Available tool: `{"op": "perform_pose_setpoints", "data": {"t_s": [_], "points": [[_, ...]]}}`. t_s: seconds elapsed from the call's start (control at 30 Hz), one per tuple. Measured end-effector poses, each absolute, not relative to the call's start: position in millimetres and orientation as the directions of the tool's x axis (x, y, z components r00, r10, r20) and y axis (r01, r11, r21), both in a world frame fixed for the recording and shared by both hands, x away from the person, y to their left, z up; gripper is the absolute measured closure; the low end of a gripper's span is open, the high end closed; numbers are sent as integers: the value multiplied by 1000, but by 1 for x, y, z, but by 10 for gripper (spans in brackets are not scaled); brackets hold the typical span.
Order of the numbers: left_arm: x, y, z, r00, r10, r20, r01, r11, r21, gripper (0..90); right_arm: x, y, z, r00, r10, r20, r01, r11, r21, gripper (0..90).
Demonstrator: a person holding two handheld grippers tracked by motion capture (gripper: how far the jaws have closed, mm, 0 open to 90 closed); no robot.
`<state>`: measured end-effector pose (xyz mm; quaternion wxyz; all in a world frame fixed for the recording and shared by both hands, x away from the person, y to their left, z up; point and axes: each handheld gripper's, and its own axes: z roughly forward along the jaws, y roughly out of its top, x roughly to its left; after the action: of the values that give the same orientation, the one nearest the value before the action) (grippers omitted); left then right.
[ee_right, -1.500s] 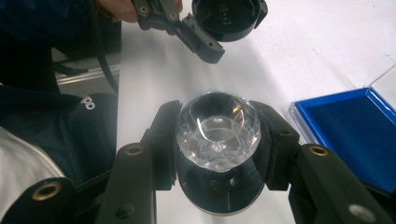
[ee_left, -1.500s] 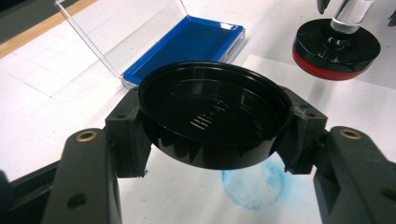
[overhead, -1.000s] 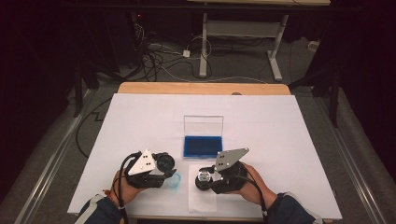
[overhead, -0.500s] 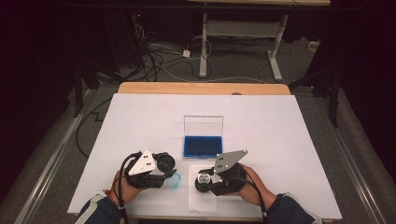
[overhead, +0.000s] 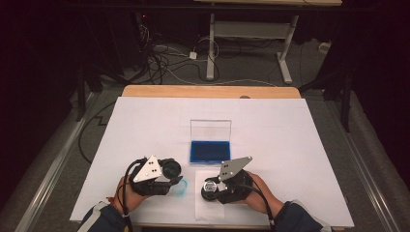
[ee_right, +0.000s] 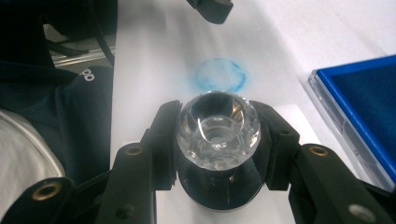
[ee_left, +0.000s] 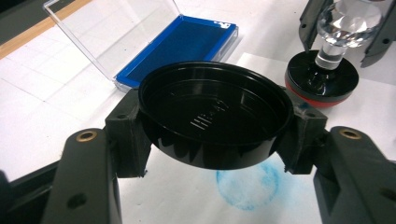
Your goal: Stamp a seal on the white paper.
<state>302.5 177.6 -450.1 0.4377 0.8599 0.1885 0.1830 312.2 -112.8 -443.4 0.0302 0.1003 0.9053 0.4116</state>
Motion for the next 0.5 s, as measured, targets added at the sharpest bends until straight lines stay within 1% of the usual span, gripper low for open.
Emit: {"op": "perform_pose_setpoints", "data": {"t_s": [0.4,0.5], "points": [[302,177,-450,864,481,151,162,-548,821,360,314,-112,-451,-975,220,28,168,652,739,569],[302,176,-450,865,479,150,162,-549,820,360,316,-112,-454,-971,234,44,190,650,736,569]]}}
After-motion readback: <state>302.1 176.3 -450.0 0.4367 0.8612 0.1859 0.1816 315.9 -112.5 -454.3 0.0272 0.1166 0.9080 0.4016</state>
